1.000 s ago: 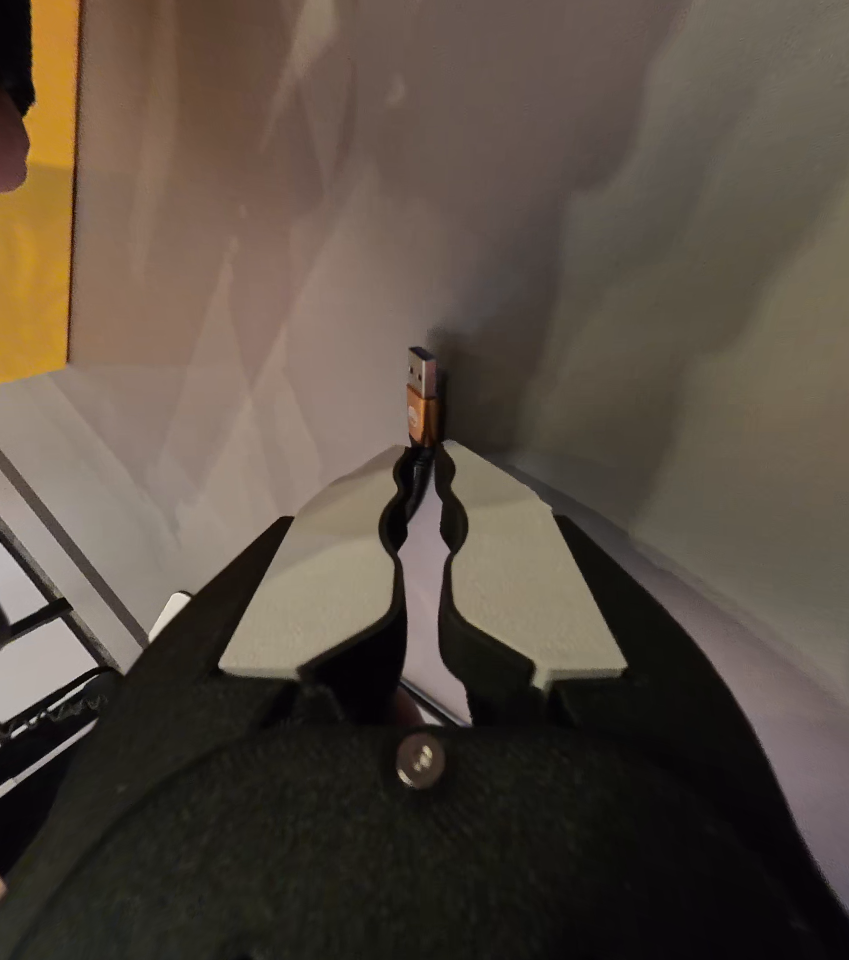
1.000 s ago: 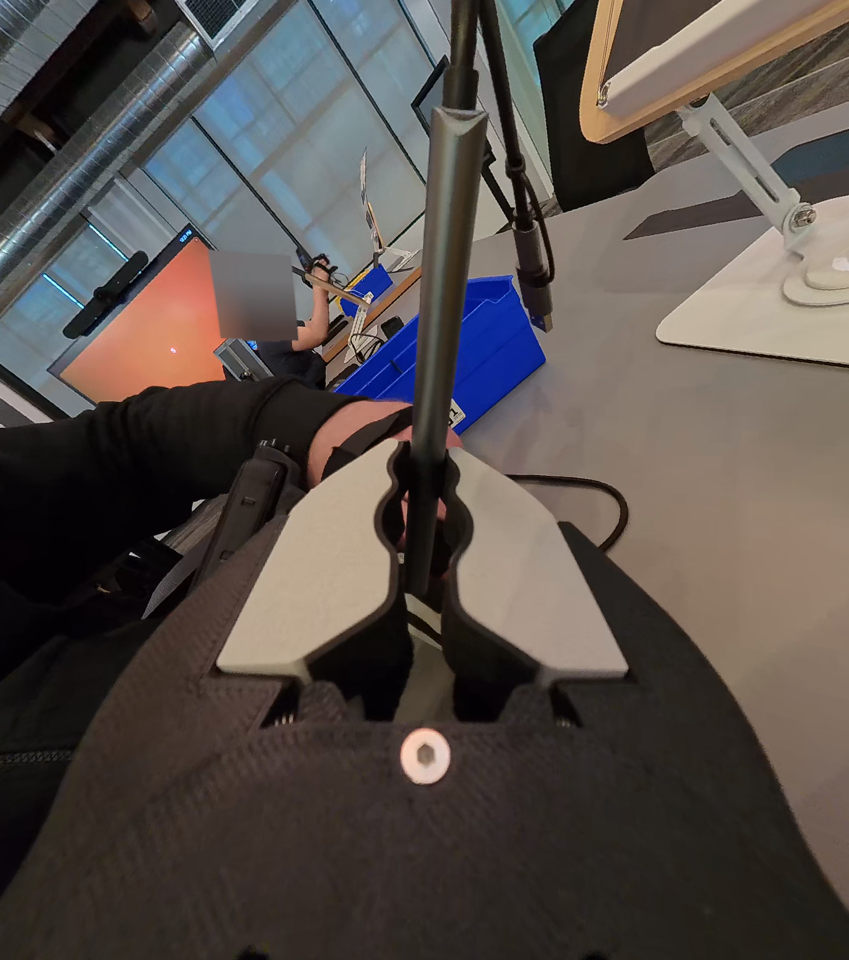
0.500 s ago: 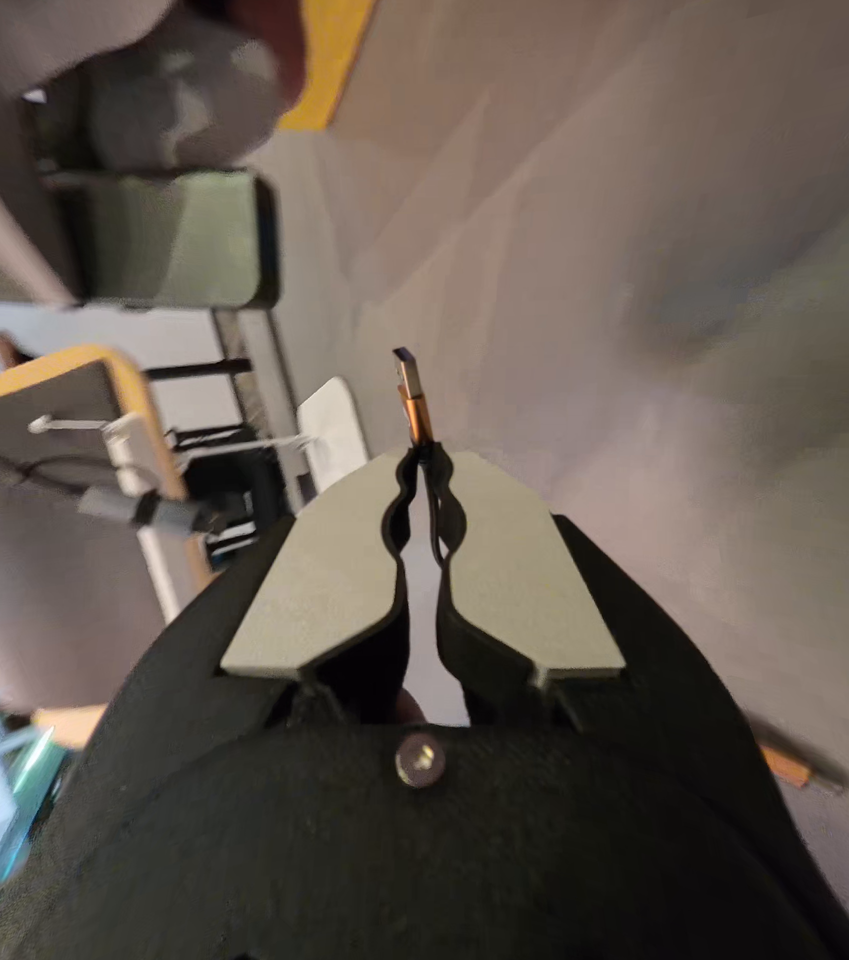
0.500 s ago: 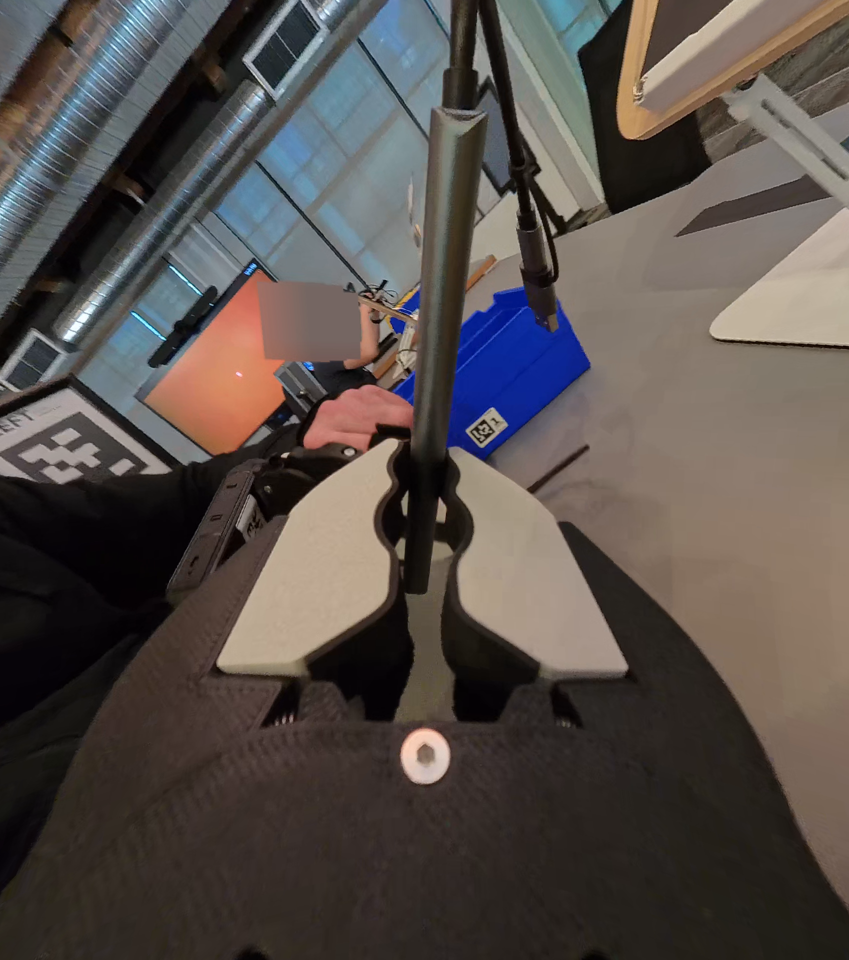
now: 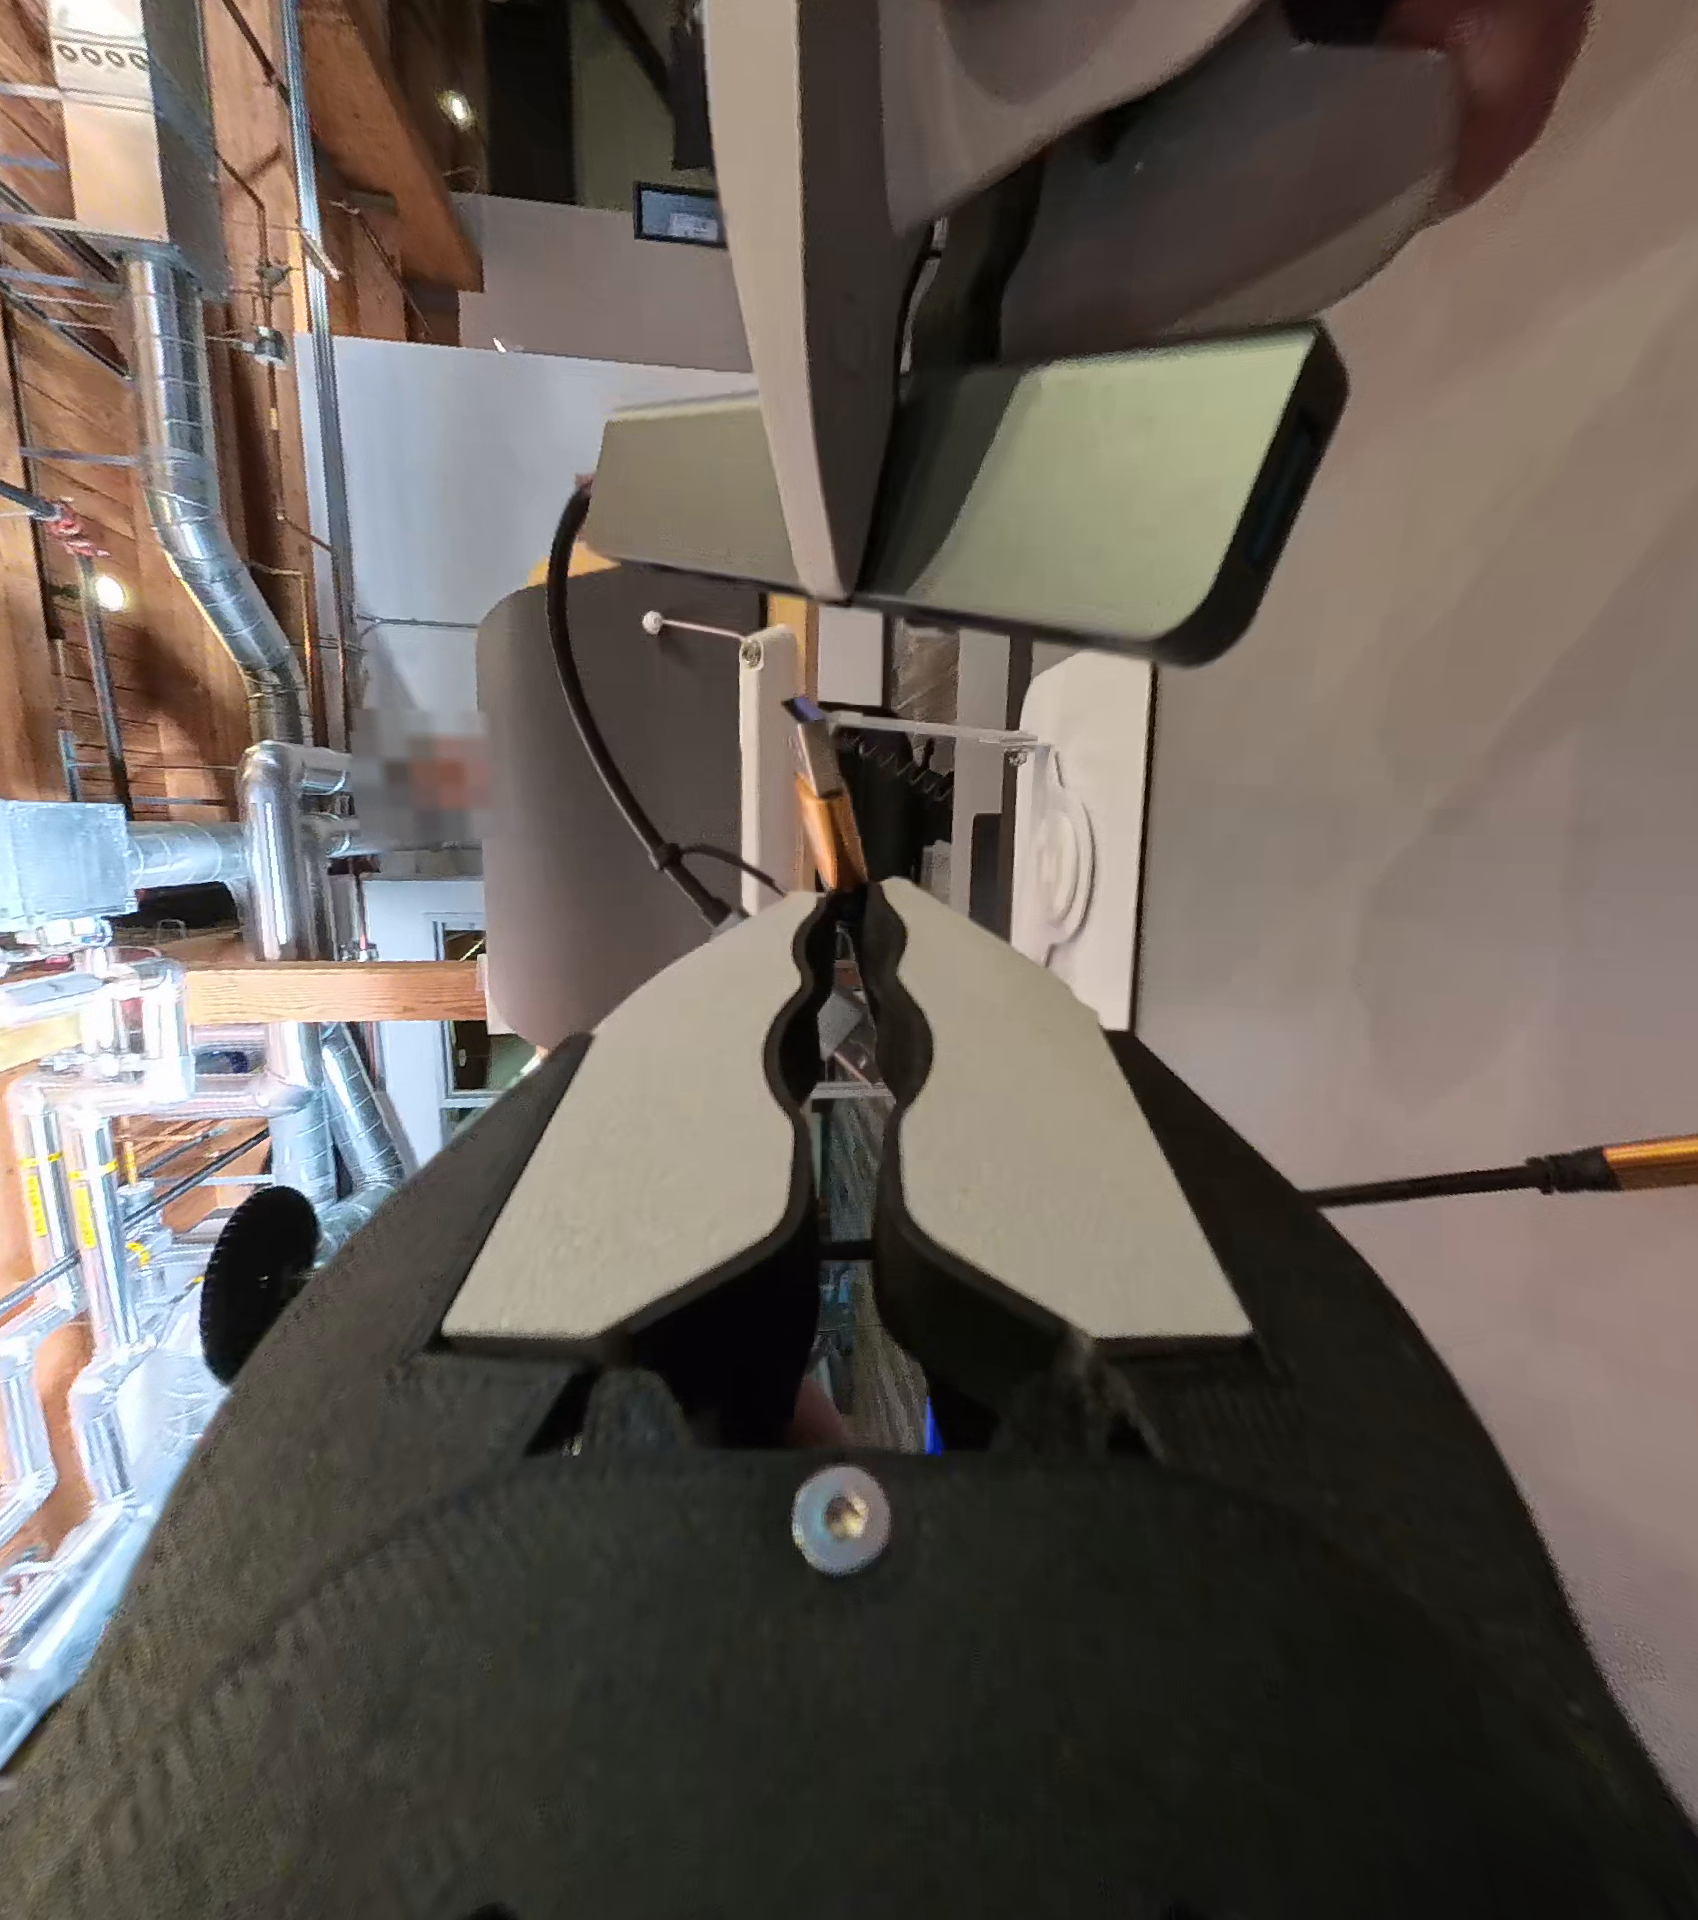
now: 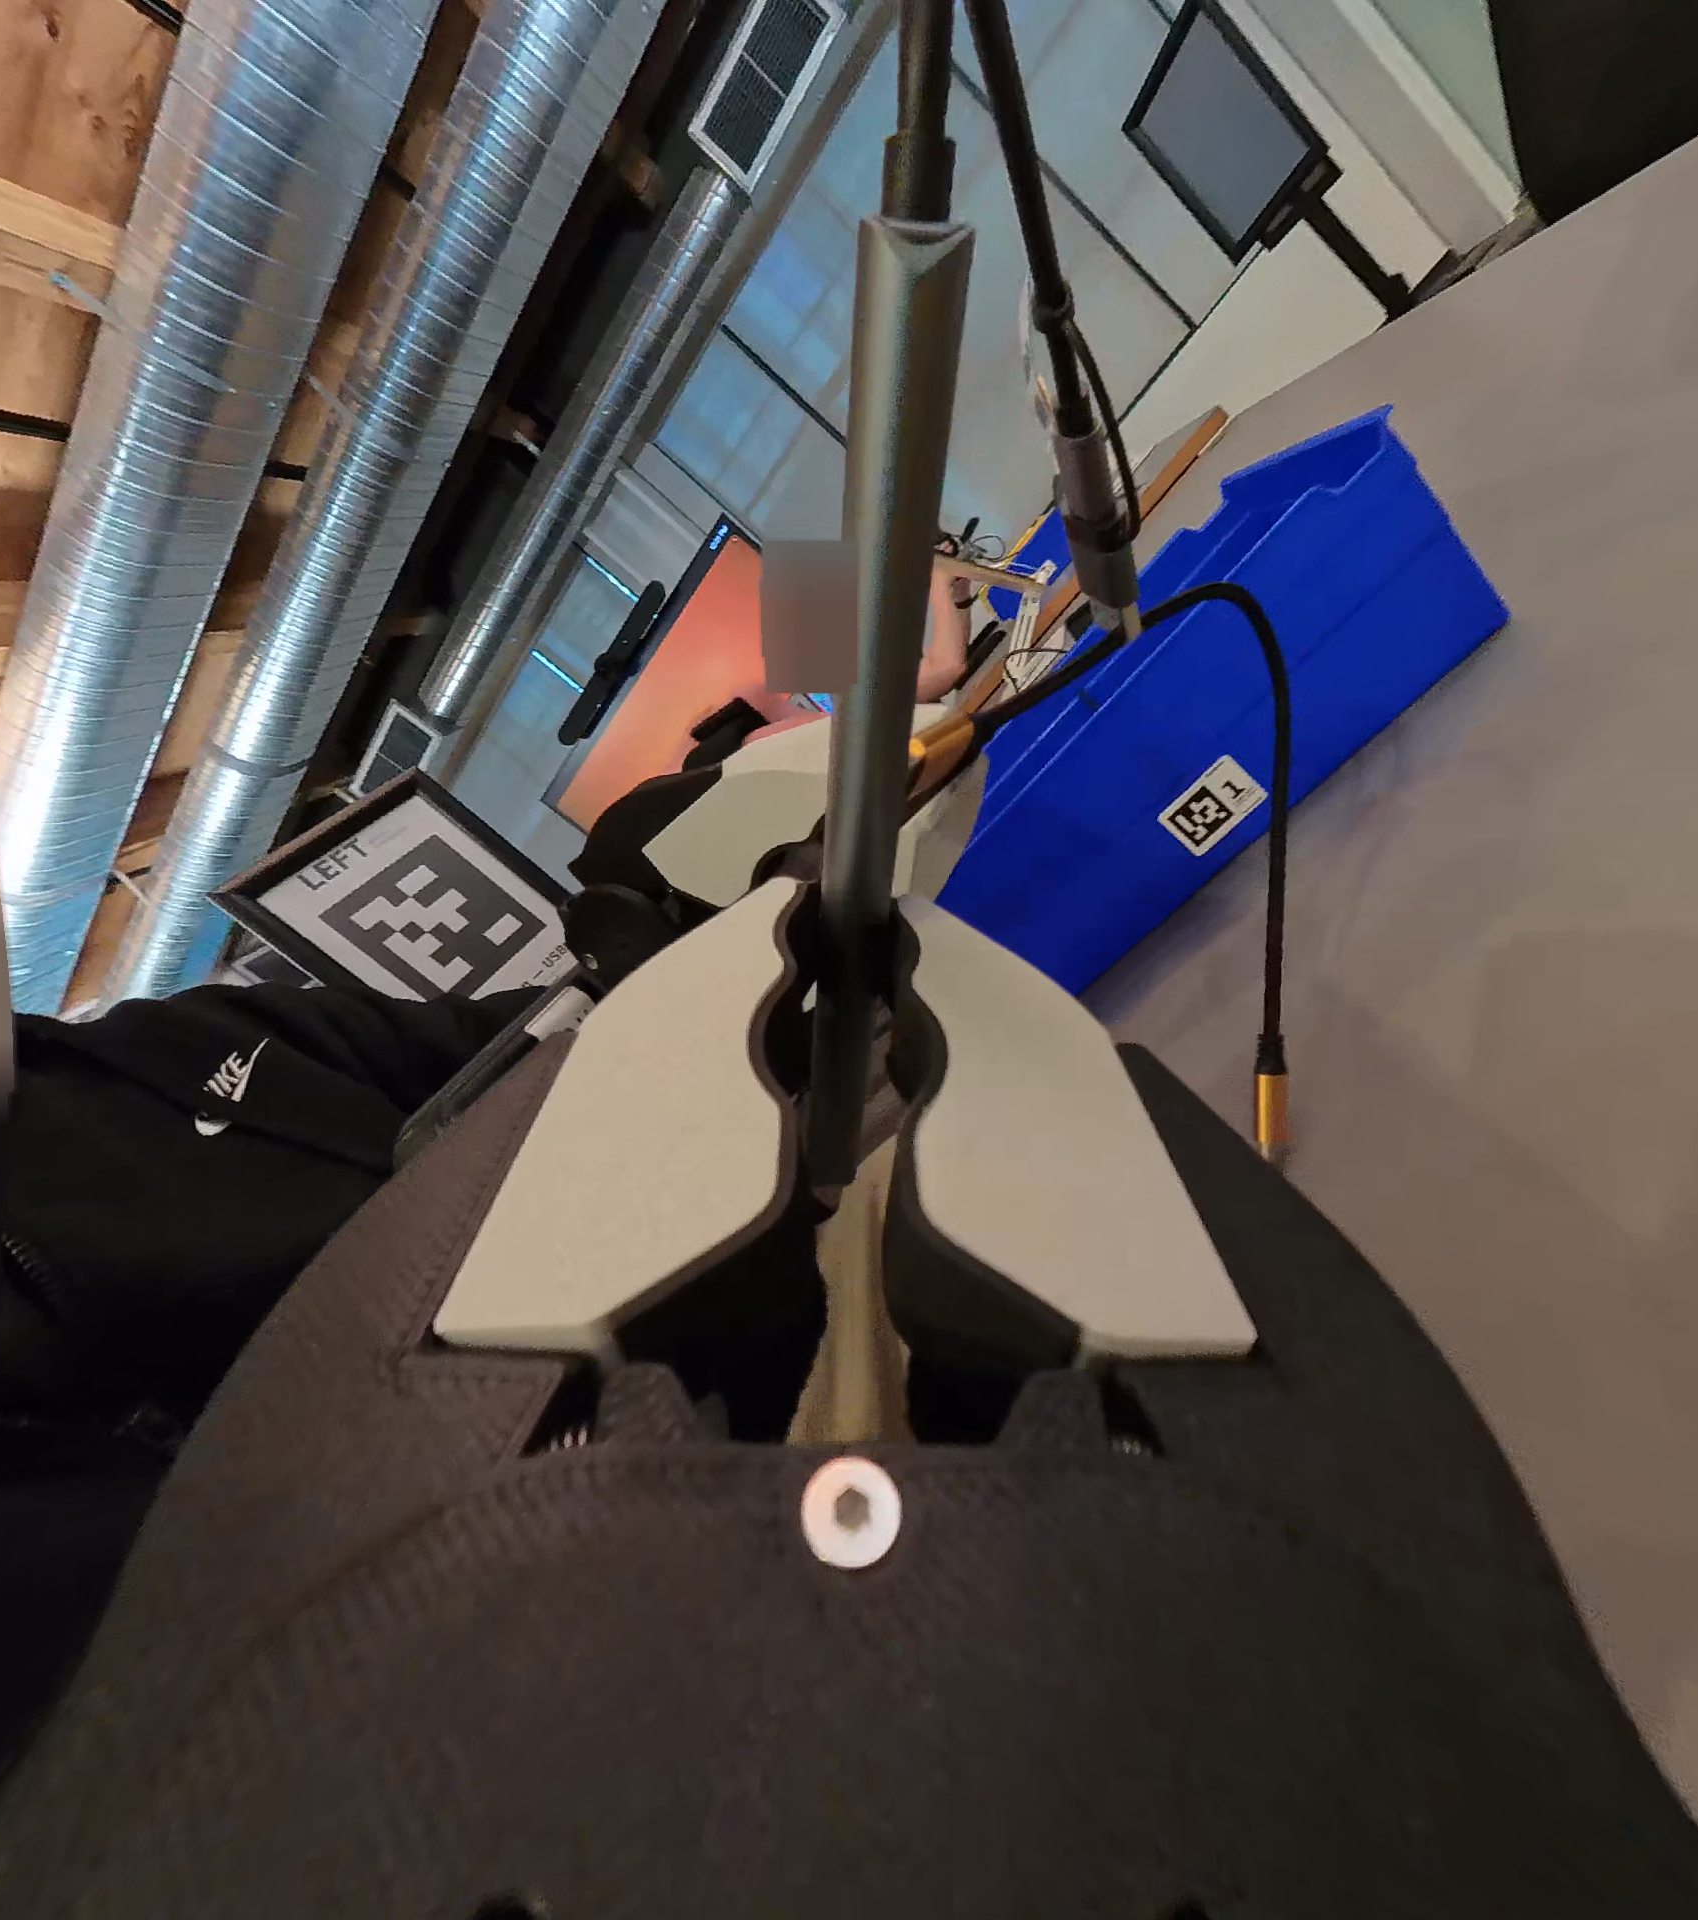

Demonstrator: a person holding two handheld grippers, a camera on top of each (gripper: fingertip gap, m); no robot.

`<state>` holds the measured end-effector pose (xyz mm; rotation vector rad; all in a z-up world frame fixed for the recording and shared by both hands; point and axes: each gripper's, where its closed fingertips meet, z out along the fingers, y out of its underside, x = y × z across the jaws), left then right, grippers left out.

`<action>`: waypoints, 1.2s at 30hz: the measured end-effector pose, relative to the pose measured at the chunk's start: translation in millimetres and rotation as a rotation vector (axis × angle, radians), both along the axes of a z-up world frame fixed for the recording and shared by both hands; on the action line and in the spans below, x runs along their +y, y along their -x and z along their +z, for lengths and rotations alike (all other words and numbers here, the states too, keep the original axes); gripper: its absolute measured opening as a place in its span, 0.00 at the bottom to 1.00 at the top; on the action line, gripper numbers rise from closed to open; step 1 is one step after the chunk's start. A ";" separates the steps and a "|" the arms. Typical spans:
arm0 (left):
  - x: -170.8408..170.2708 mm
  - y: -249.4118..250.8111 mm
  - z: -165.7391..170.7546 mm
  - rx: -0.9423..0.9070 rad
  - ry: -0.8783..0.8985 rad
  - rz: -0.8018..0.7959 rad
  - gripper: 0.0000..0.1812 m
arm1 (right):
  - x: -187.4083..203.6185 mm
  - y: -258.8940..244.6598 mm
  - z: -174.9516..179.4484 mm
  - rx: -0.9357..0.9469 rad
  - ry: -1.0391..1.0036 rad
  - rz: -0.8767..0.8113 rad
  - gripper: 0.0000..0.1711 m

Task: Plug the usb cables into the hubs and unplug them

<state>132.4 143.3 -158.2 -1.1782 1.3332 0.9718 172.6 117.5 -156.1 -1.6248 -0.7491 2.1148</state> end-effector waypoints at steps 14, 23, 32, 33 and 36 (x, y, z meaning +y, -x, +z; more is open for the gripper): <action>6.4 2.5 -25.1 0.095 -0.025 0.038 0.03 | -2.9 15.3 -35.9 -0.142 0.090 0.017 0.06; 9.0 1.1 -41.8 0.148 -0.016 0.056 0.03 | -1.6 14.7 -47.1 -0.192 0.130 0.010 0.06; 9.8 -1.3 -56.6 0.193 -0.044 0.052 0.03 | -3.0 13.5 -65.6 -0.303 0.172 0.014 0.06; 9.6 -1.7 -57.8 0.199 -0.046 0.051 0.03 | -3.8 13.5 -65.8 -0.304 0.181 0.021 0.06; 9.2 -3.6 -60.4 0.210 -0.055 0.045 0.03 | -7.2 12.8 -67.0 -0.303 0.216 0.052 0.06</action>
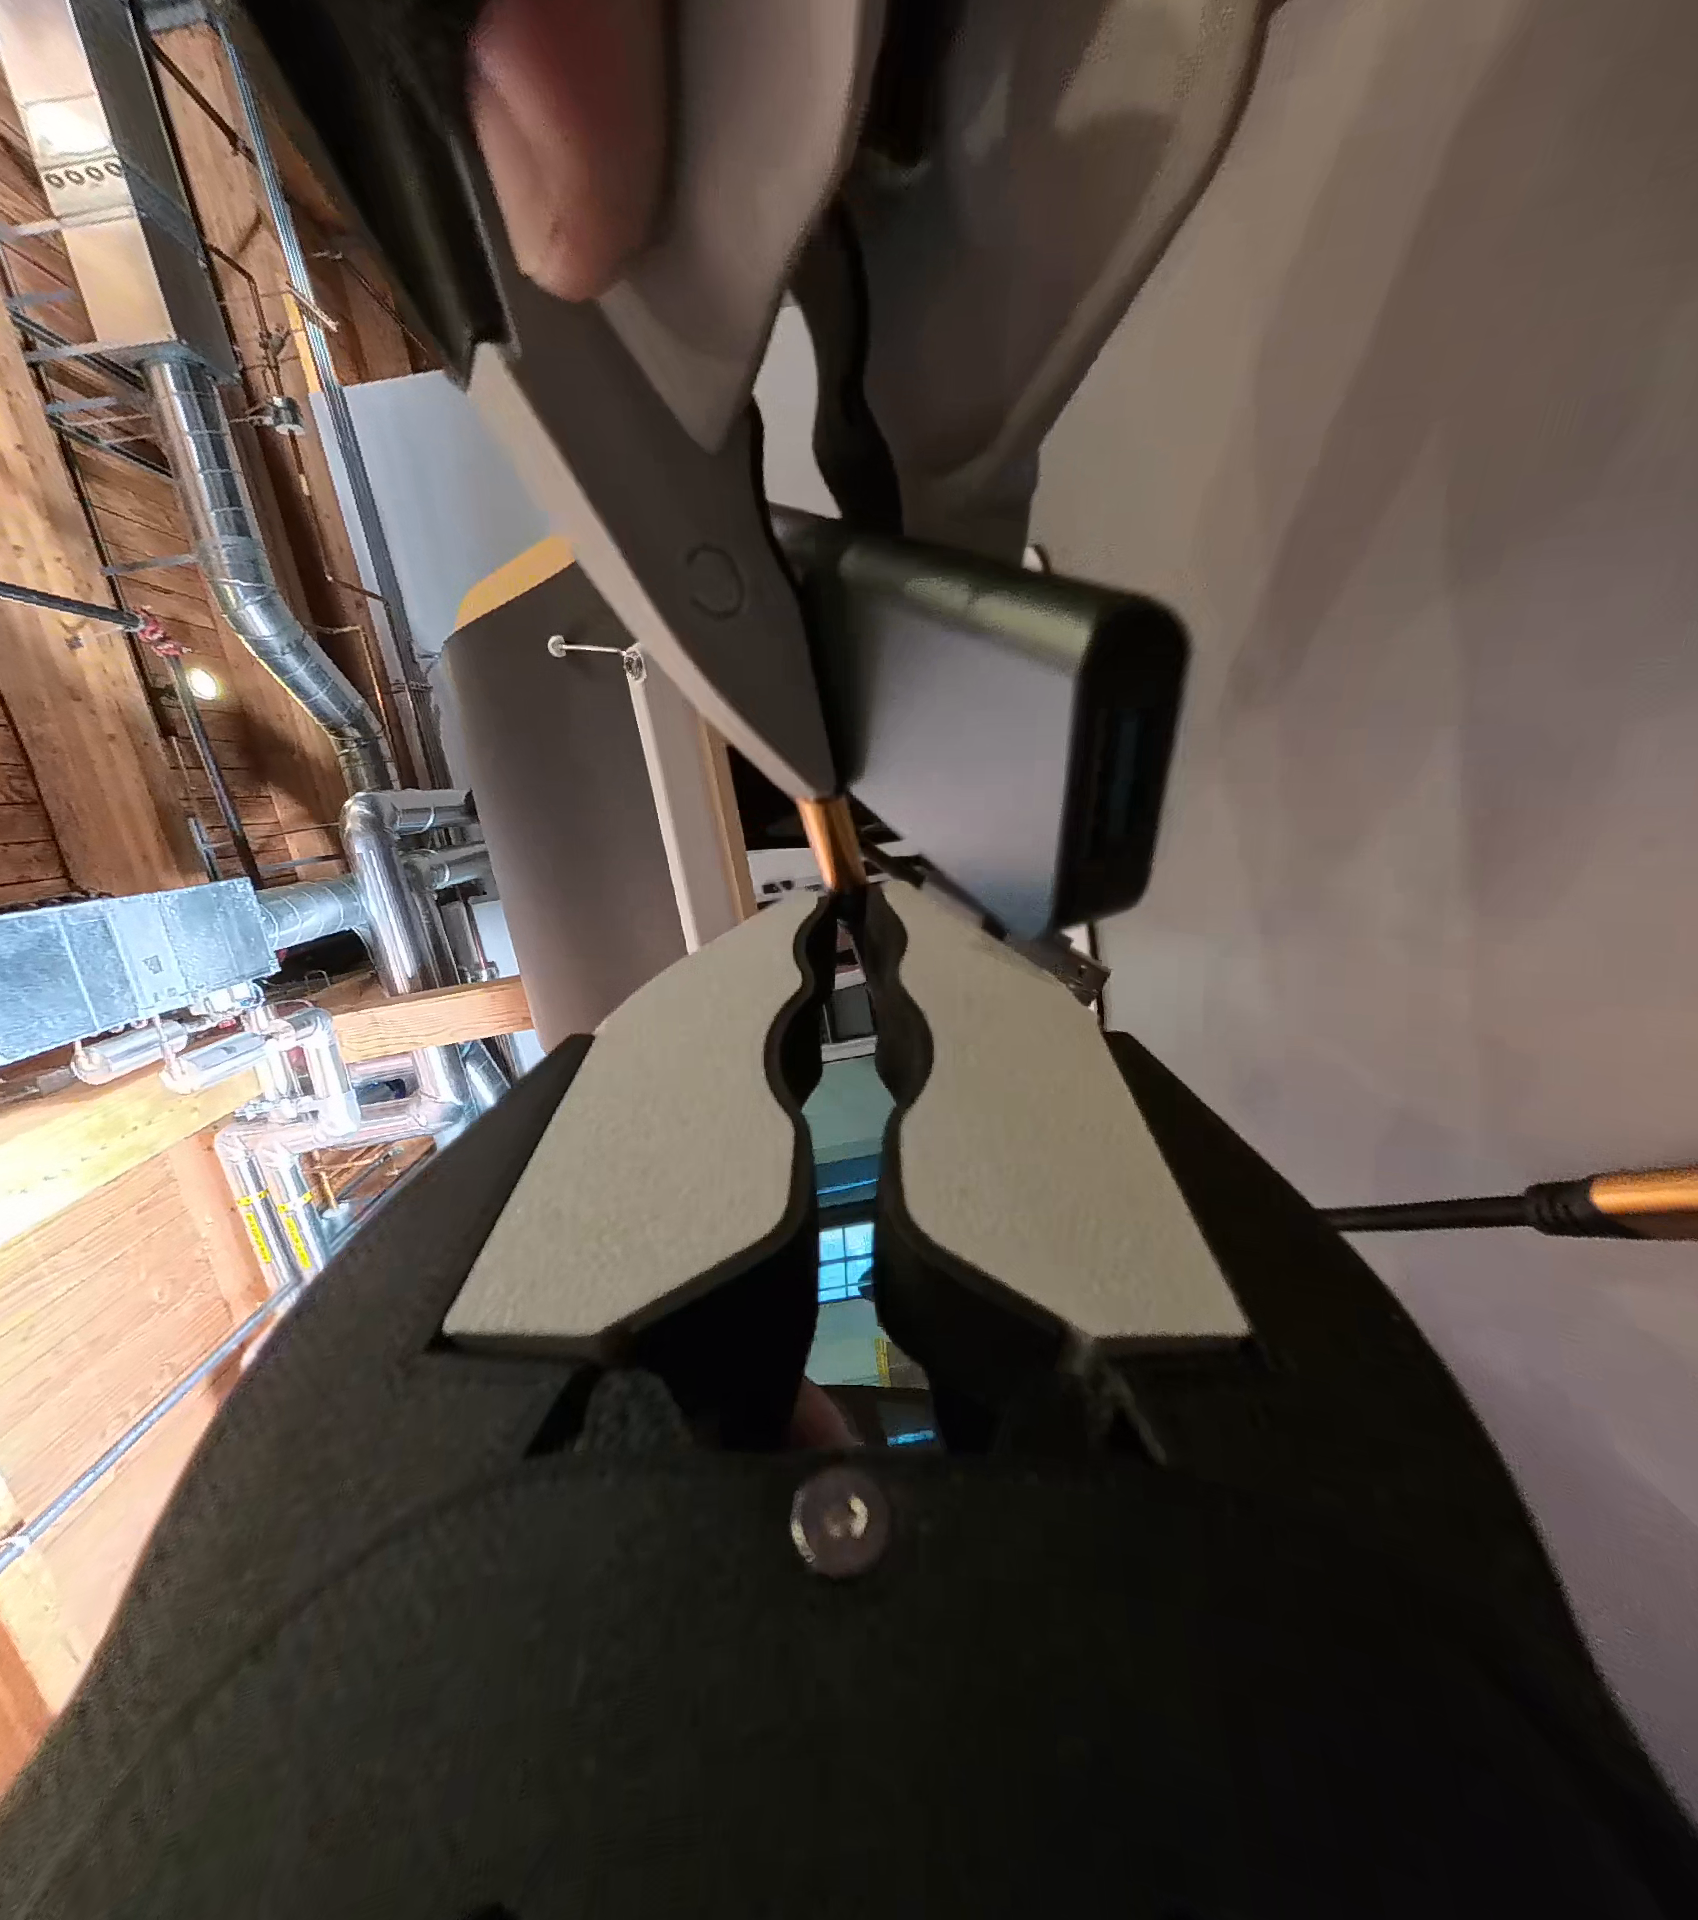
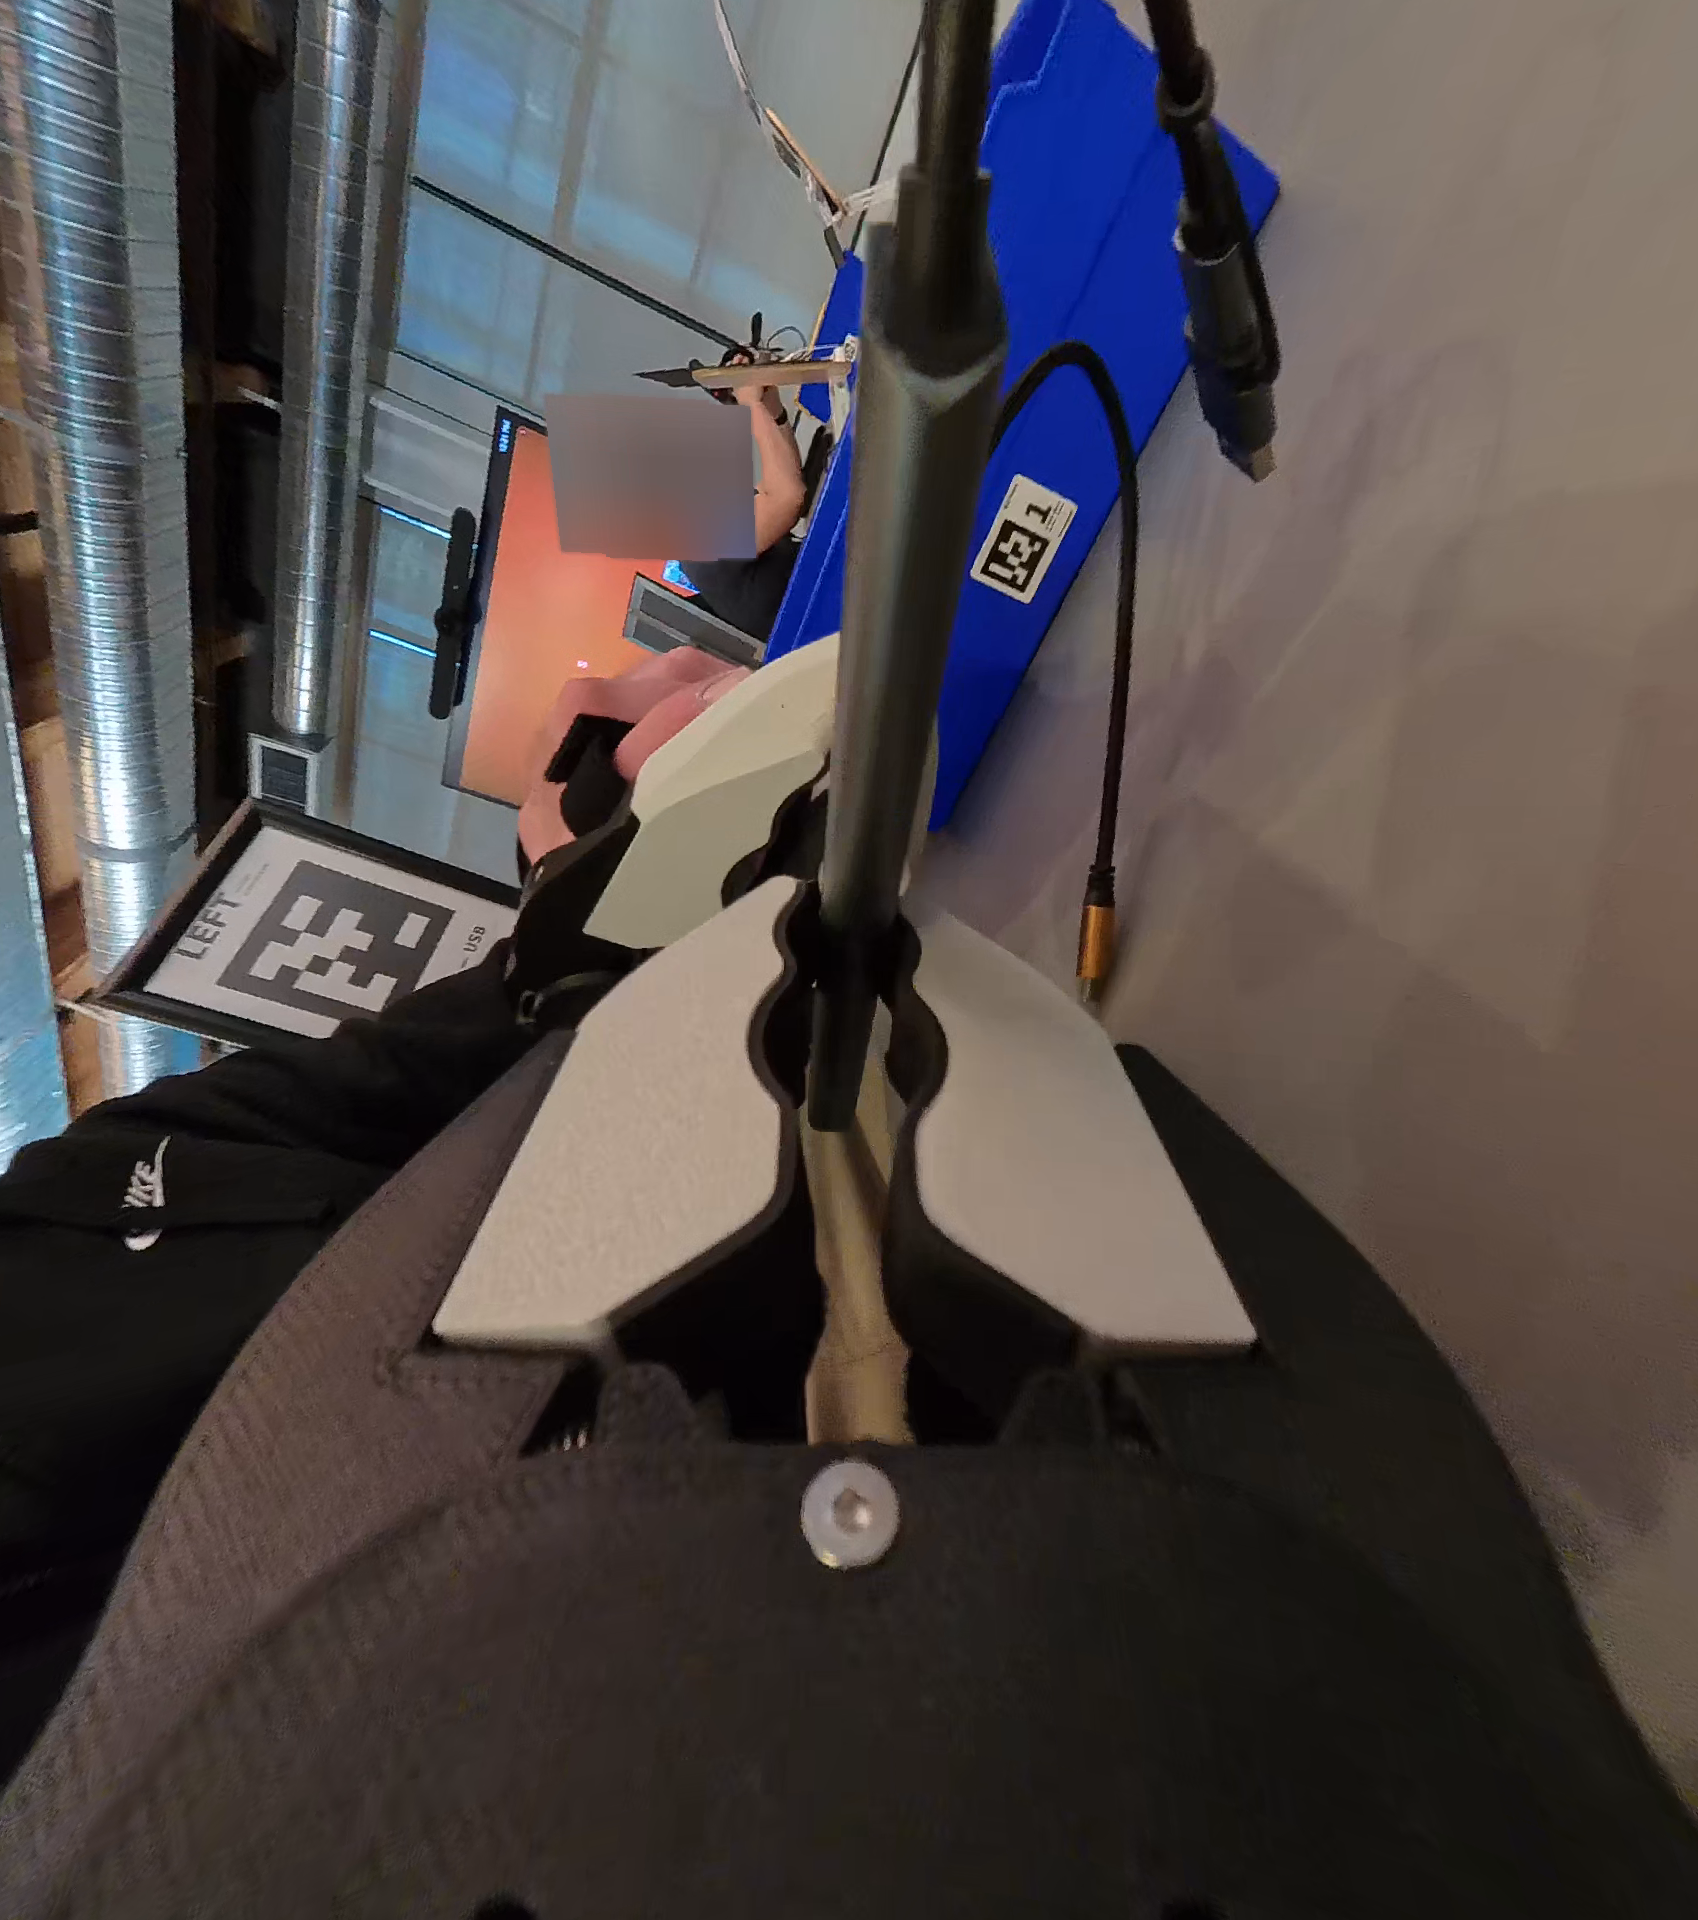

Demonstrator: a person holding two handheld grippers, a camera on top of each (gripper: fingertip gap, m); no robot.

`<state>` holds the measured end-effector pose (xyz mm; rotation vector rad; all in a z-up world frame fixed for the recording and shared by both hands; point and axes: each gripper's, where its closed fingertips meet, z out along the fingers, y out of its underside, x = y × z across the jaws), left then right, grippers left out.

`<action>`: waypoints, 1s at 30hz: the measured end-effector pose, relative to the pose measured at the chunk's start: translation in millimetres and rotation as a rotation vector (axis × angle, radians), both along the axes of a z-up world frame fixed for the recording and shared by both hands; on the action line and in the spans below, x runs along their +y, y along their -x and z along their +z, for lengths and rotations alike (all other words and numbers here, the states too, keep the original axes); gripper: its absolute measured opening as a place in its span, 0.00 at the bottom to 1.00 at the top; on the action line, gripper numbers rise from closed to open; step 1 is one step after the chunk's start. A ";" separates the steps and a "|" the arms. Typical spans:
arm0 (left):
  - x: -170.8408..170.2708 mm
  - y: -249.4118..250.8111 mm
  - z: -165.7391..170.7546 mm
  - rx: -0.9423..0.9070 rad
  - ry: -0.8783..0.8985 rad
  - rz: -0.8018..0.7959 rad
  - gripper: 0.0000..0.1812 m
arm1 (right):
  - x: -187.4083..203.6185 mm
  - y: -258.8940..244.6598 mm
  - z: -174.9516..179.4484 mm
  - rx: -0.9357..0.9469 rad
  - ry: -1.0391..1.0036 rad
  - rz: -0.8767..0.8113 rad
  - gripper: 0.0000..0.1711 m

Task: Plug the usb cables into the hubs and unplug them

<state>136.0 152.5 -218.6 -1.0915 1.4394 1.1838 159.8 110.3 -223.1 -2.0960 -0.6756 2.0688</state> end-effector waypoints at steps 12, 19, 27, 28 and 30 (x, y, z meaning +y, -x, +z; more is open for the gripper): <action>-7.9 -13.3 -5.7 0.052 -0.050 -0.108 0.02 | -12.9 -1.7 -14.7 -0.043 0.071 0.099 0.06; -10.9 -15.1 -13.4 0.041 0.001 -0.177 0.02 | -21.3 -2.9 -14.9 -0.056 0.010 0.179 0.06; -14.5 -14.4 -4.2 -0.001 0.089 -0.214 0.02 | -22.0 -5.9 -10.3 -0.062 -0.122 0.216 0.07; -15.0 -13.7 -4.9 -0.003 0.114 -0.211 0.02 | -22.1 -6.4 -11.0 -0.073 -0.135 0.219 0.07; -15.3 -10.8 -9.2 -0.008 0.165 -0.195 0.02 | -21.3 -8.0 -16.4 -0.124 -0.184 0.223 0.06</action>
